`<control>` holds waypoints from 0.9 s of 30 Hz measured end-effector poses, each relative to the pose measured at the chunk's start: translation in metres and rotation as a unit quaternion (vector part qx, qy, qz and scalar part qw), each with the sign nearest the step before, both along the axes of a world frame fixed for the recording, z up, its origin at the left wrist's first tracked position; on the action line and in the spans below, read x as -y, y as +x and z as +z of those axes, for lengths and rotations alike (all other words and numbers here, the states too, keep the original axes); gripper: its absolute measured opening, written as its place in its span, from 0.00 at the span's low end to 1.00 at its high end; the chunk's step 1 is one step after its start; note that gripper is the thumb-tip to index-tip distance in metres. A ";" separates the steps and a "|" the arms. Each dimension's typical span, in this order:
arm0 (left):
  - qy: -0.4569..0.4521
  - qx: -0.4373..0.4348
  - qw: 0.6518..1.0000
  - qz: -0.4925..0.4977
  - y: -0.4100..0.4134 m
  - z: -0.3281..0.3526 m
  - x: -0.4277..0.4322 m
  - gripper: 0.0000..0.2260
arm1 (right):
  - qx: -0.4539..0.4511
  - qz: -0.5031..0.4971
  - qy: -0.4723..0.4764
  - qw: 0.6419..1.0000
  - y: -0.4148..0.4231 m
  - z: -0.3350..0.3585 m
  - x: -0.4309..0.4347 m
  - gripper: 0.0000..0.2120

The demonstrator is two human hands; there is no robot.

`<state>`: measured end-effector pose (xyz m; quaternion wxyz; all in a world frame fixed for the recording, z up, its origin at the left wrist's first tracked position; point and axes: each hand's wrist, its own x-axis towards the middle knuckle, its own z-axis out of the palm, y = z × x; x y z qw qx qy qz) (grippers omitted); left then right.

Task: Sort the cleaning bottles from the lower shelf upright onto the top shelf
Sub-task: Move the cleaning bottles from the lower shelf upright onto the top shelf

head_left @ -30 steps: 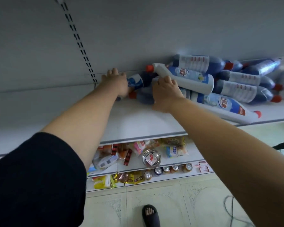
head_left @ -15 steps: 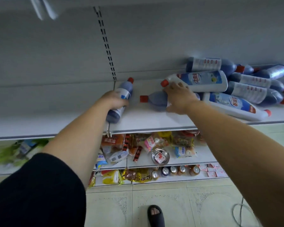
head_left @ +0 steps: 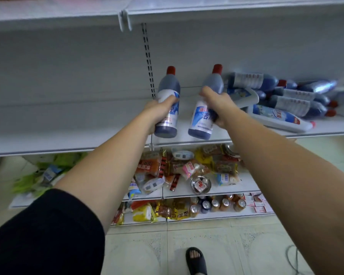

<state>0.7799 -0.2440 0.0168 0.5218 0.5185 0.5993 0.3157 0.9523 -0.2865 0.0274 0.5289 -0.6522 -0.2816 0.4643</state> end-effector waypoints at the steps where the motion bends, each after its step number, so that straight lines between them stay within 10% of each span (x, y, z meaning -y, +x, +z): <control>1: 0.000 0.008 1.000 -0.004 0.000 0.003 0.006 0.21 | -0.034 -0.002 0.016 0.999 -0.002 0.004 0.008 0.22; 27: 0.134 0.194 0.965 -0.119 0.009 0.159 0.197 0.18 | 0.030 0.007 0.227 0.973 -0.017 0.157 0.201 0.29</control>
